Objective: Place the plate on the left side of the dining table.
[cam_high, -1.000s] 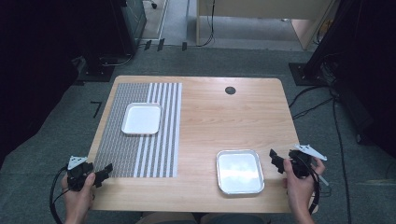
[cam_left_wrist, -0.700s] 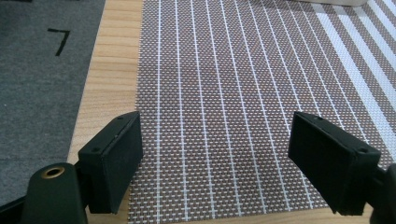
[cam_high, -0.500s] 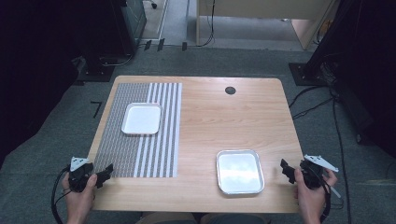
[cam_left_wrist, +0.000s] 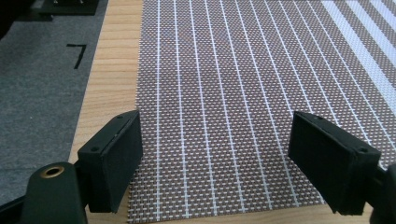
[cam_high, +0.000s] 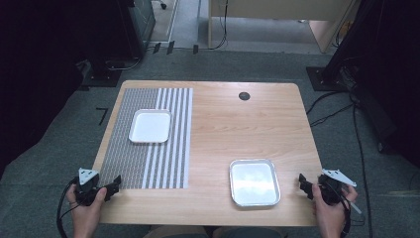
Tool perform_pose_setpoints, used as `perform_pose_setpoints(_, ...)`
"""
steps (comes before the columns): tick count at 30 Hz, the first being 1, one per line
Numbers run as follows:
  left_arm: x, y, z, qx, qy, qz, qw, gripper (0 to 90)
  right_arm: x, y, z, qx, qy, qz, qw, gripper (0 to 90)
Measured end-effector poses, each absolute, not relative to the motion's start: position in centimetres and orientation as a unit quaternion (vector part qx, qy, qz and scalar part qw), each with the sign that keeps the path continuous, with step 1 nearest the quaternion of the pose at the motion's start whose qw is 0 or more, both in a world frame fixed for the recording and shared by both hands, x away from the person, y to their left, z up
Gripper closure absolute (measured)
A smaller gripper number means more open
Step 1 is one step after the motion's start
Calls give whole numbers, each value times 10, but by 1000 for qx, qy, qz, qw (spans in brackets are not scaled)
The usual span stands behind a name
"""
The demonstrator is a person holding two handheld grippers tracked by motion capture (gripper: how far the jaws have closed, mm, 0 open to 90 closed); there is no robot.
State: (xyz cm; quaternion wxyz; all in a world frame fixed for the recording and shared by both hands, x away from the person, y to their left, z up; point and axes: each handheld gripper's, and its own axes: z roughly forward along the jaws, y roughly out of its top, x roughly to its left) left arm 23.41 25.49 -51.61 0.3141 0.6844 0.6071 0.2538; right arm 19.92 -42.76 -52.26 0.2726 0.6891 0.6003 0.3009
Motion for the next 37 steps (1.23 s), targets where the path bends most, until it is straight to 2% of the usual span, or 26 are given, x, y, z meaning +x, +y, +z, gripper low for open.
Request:
perform_pose_setpoints(7, 233, 253, -517, 692, 600, 262, 304, 177, 200, -420, -525, 683, 611, 279, 288, 145)
perform_pose_setpoints(20, 233, 253, -518, 692, 598, 265, 306, 176, 201, -420, -525, 679, 618, 278, 283, 106)
perform_pose_setpoints(37, 233, 252, -518, 690, 600, 265, 306, 176, 202, -420, -525, 680, 618, 277, 282, 98)
